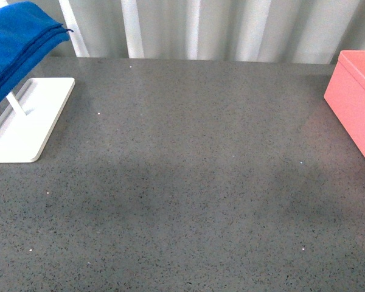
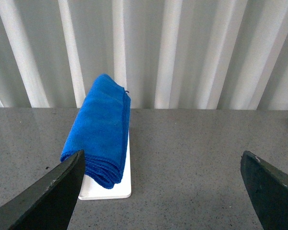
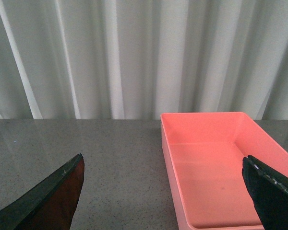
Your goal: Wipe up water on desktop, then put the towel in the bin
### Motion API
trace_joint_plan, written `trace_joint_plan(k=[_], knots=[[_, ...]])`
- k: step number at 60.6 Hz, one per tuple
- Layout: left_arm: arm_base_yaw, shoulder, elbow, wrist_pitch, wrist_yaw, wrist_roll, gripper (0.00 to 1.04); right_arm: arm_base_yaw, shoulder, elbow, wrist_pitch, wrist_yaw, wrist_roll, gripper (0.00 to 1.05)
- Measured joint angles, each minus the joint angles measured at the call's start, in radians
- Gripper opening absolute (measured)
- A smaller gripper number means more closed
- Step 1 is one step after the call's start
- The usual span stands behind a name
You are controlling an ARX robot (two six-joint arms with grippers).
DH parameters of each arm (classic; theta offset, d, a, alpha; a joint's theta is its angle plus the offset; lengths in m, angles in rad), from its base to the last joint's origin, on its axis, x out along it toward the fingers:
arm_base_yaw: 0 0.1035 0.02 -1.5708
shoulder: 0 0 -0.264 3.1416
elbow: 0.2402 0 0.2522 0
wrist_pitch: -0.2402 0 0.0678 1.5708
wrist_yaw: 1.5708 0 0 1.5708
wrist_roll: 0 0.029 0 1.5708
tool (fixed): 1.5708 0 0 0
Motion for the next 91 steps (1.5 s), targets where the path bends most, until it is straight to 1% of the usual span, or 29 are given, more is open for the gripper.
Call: trace_joint_plan(k=[25, 26, 27, 28, 30, 32, 34, 37, 39, 41, 46, 52, 55, 58, 61, 64, 67, 73, 78, 80, 86, 91], knots=[[0.0, 0.0, 0.0, 0.0, 0.0, 0.0, 0.98, 0.0, 0.0, 0.0, 0.0, 0.0, 0.0, 0.98], [0.002, 0.005, 0.002, -0.006, 0.011, -0.007, 0.98, 0.0, 0.0, 0.0, 0.0, 0.0, 0.0, 0.98], [0.002, 0.027, 0.015, -0.051, 0.036, -0.022, 0.98, 0.0, 0.0, 0.0, 0.0, 0.0, 0.0, 0.98], [-0.014, 0.074, 0.055, -0.157, 0.069, -0.061, 0.98, 0.0, 0.0, 0.0, 0.0, 0.0, 0.0, 0.98], [-0.064, 0.164, 0.113, -0.287, 0.056, -0.124, 0.98, 0.0, 0.0, 0.0, 0.0, 0.0, 0.0, 0.98], [-0.109, 0.22, 0.145, -0.353, 0.033, -0.16, 0.98, 0.0, 0.0, 0.0, 0.0, -0.003, 0.0, 0.98], [-0.165, 0.285, 0.166, -0.373, 0.011, -0.197, 0.98, 0.001, 0.0, 0.0, 0.0, 0.0, 0.0, 0.98], [-0.211, 0.359, 0.191, -0.331, 0.019, -0.222, 0.98, 0.0, 0.0, 0.0, 0.0, 0.0, 0.0, 0.98], [-0.225, 0.409, 0.214, -0.283, 0.029, -0.23, 0.98, 0.0, 0.0, 0.0, 0.0, 0.0, 0.0, 0.98], [-0.244, 0.481, 0.251, -0.208, 0.037, -0.232, 0.98, 0.0, 0.0, 0.0, 0.0, 0.0, 0.0, 0.98], [-0.269, 0.657, 0.34, -0.05, 0.027, -0.221, 0.98, 0.0, 0.0, 0.0, 0.0, -0.001, 0.0, 0.98], [-0.287, 0.906, 0.462, 0.113, 0.056, -0.189, 0.98, 0.0, 0.0, 0.0, 0.0, 0.0, 0.0, 0.98], [-0.286, 1.03, 0.532, 0.145, 0.08, -0.166, 0.98, 0.0, 0.0, 0.0, 0.0, 0.0, 0.0, 0.98], [-0.278, 1.147, 0.612, 0.143, 0.105, -0.138, 0.98, 0.0, 0.0, 0.0, 0.0, 0.0, 0.0, 0.98], [-0.267, 1.256, 0.698, 0.137, 0.095, -0.103, 0.98, 0.0, 0.0, 0.0, 0.0, 0.0, 0.0, 0.98], [-0.249, 1.376, 0.813, 0.1, 0.109, -0.056, 0.98, 0.001, 0.0, 0.0, 0.0, 0.0, 0.0, 0.98], [-0.234, 1.465, 0.906, 0.068, 0.094, -0.006, 0.98, 0.0, 0.0, 0.0, 0.0, 0.0, 0.0, 0.98], [-0.199, 1.617, 1.081, -0.021, 0.071, 0.08, 0.98, 0.001, 0.0, 0.0, 0.0, 0.0, 0.0, 0.98], [-0.16, 1.732, 1.236, -0.139, 0.08, 0.123, 0.98, 0.001, 0.0, 0.0, 0.0, 0.0, 0.0, 0.98], [-0.142, 1.778, 1.302, -0.193, 0.06, 0.139, 0.98, 0.0, 0.0, 0.0, 0.0, 0.0, 0.0, 0.98], [-0.097, 1.881, 1.455, -0.318, 0.035, 0.14, 0.98, 0.001, 0.0, 0.0, 0.0, 0.0, 0.0, 0.98], [-0.062, 1.957, 1.569, -0.396, -0.01, 0.138, 0.98, 0.0, 0.0, 0.0, 0.0, 0.0, 0.0, 0.98]])
